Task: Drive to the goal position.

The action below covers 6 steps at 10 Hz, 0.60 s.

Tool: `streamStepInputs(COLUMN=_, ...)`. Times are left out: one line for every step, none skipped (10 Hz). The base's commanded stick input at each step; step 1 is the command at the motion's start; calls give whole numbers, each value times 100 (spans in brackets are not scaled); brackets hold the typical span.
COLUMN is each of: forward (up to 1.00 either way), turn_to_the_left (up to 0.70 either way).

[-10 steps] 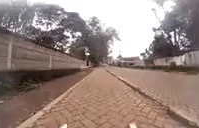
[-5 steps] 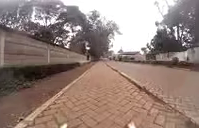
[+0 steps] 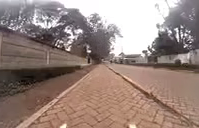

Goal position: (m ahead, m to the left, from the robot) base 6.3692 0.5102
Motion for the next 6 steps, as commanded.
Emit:
streamStepInputs(forward=70, turn_to_the_left=0)
streamStepInputs(forward=70, turn_to_the_left=0)
streamStepInputs(forward=70, turn_to_the_left=0)
streamStepInputs(forward=70, turn_to_the_left=0)
streamStepInputs(forward=70, turn_to_the_left=0)
streamStepInputs(forward=70, turn_to_the_left=0)
